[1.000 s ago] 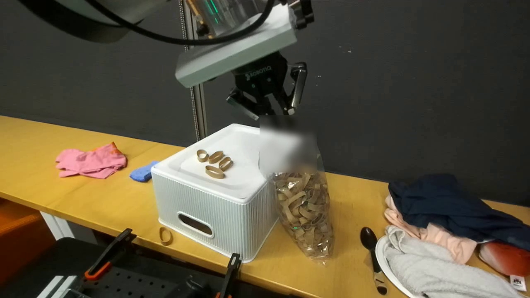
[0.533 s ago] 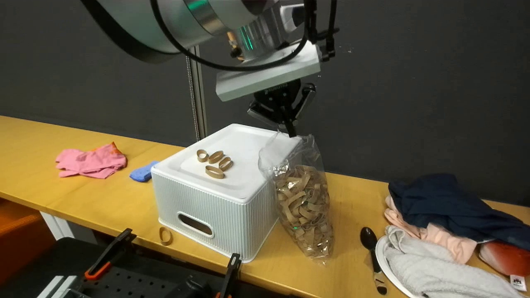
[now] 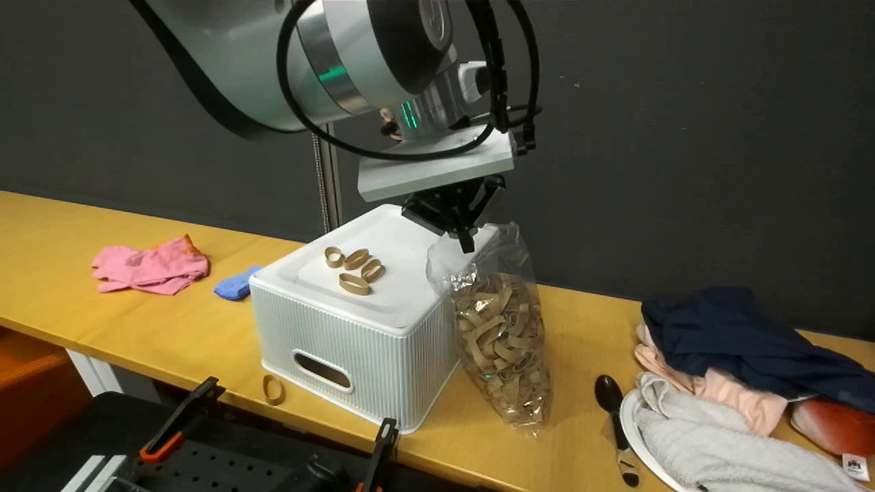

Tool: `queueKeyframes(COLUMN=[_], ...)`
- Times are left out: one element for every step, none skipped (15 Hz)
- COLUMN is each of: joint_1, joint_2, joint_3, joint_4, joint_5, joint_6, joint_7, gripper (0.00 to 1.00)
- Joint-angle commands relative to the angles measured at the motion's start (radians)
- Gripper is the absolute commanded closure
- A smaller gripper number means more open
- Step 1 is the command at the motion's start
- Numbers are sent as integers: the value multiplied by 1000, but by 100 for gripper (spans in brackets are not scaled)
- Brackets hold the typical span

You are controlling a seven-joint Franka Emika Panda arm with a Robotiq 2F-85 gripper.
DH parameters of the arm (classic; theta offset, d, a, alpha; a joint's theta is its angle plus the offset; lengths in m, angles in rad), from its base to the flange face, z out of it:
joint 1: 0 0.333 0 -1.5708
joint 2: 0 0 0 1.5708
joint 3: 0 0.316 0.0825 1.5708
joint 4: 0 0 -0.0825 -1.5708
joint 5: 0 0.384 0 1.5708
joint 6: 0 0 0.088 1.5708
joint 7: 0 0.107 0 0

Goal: Pick up rubber bands from clear rubber band bag and put them on the upside down white basket

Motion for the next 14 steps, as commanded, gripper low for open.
queueKeyframes(joint_1=[-13,-17,-23,-29,-36,-42,-48,-51,-50,-51,-48,-47,-47,-50], joint_2=[17,24,37,47,57,65,71,84,80,90,90,95,103,114], joint_3=[-22,-26,-31,-38,-46,-53,-56,-62,-61,-62,-59,-58,-58,-60], joint_4=[-43,-53,-55,-59,-58,-52,-44,-34,-31,-25,-18,-15,-15,-15], joint_5=[41,39,30,17,4,-11,-31,-39,-38,-36,-39,-33,-31,-31], joint_6=[66,81,95,109,124,132,132,138,137,144,134,137,145,155], joint_7=[-46,-46,-43,-39,-37,-33,-21,-22,-23,-30,-22,-24,-21,-23], gripper=[100,100,100,100,100,100,100,100,100,100,85,73,66,60])
